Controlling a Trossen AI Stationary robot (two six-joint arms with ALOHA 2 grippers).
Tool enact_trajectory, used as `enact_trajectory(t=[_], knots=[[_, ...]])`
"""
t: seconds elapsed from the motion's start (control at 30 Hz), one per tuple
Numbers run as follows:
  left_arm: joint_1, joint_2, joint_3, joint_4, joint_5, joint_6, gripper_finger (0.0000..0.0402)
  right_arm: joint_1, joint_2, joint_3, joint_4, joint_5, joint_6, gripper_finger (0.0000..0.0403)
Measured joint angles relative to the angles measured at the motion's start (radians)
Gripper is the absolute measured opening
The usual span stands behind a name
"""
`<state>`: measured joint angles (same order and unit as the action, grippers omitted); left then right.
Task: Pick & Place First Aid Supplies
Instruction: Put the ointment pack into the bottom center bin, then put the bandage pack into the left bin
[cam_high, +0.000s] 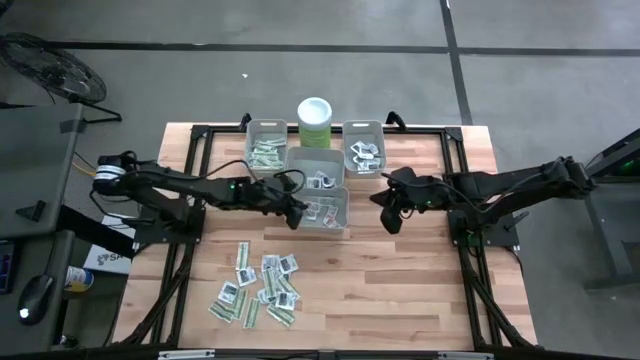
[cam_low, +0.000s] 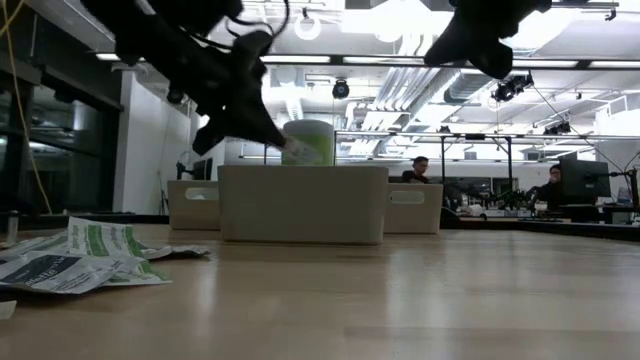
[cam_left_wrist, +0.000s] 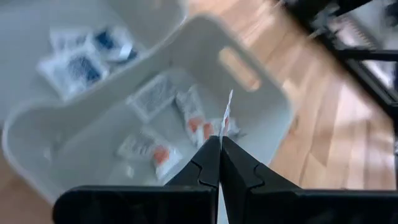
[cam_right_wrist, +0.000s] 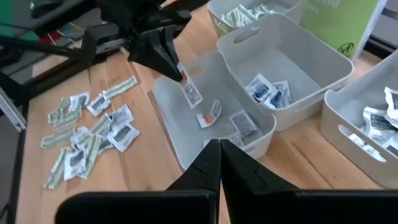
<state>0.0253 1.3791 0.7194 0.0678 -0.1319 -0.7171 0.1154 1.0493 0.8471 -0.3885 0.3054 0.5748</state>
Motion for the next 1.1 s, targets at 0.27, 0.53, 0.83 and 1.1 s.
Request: enact_trajectory(t=[0.27,0.53,0.83,1.1], knots=[[0.071,0.094,0.113,-0.209,0.102,-0.249,0.0009,0.000,-0.002,-0.001,-0.011,-0.053,-0.061,0.0000],[0.108,0.097,0.113,-0.227,0.173,-0.262,0.0086,0.000,-0.002,-0.001,-0.016,-0.091,-0.109,0.0000],[0.113,-0.028,0.113,-0.313,0.208,-0.199,0.0121,0.000,-0.004,0.000,-0.064,-0.134,-0.164,0.0000],[0.111,-0.233,0.112,-0.598,0.316,-0.077,0.0117,0.000,-0.005,0.000,-0.080,-0.164,-0.218,0.0000]])
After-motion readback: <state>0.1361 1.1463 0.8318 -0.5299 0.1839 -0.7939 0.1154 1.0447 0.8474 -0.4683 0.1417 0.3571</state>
